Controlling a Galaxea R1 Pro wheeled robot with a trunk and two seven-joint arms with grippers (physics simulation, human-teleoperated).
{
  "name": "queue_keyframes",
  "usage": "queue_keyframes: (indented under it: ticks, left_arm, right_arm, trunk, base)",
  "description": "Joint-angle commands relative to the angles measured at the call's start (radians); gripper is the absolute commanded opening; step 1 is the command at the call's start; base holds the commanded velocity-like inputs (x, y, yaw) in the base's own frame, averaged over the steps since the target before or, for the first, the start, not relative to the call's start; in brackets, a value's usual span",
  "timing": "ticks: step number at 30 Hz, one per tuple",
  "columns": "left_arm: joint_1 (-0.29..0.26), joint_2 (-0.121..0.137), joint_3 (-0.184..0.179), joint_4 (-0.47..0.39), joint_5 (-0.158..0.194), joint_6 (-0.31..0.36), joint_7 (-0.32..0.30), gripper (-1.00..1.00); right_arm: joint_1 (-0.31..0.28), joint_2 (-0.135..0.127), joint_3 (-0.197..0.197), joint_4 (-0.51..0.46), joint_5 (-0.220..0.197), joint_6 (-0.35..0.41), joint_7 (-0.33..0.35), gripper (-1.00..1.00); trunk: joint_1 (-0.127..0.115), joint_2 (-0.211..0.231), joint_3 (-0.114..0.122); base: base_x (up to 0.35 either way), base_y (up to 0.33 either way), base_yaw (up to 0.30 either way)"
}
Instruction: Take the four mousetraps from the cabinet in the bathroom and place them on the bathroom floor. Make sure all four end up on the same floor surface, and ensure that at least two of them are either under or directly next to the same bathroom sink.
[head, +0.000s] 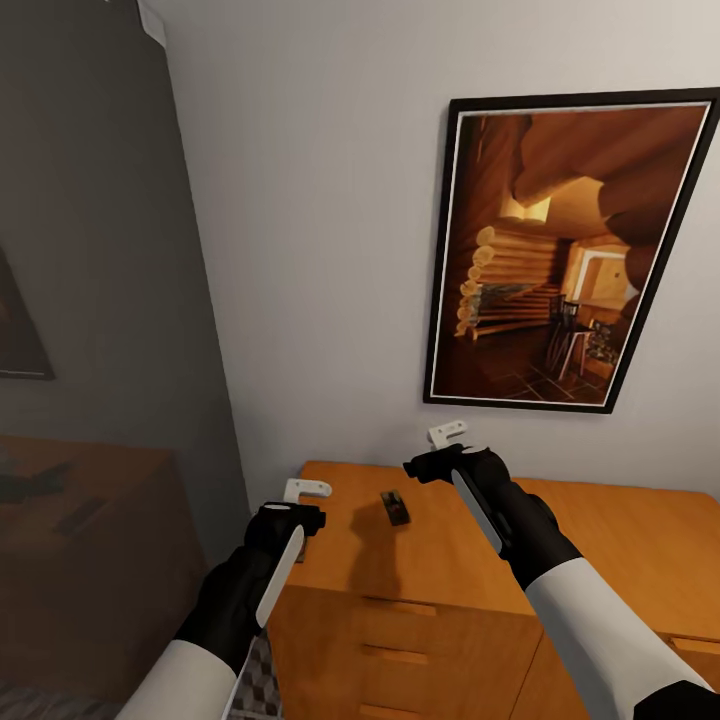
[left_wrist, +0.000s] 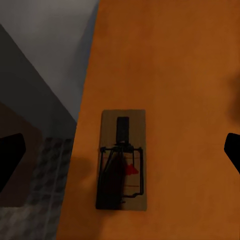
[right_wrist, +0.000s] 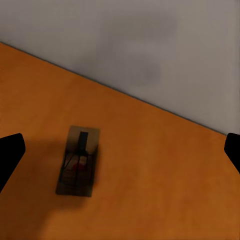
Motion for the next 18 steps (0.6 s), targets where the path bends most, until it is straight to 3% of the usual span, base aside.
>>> queue_keyframes:
  ticks: [1,15,18]
  left_arm:
    - [-0.001,0.000,-0.001,-0.001,0.008,0.004,0.008,1.00]
    - [0.000,0.000,-0.002,0.008,0.009,0.003,0.008,1.00]
    - [0.000,0.000,-0.001,0.011,0.009,0.003,0.008,1.00]
  right_arm:
    - [-0.001,-0.001,0.002,-0.001,-0.007,0.004,-0.003,1.00]
    - [-0.001,-0.001,0.002,-0.001,-0.007,0.004,-0.003,1.00]
    - [-0.001,-0.001,0.002,-0.001,-0.007,0.004,-0.003,1.00]
  trunk:
    - [0.001,-0.002,-0.002]
    - [0.001,-0.002,-0.002]
    - [0.012,-0.023,-0.012]
  base:
    - [0.000,0.000,0.000]
    - [0.000,0.000,0.000]
    - [0.000,0.000,0.000]
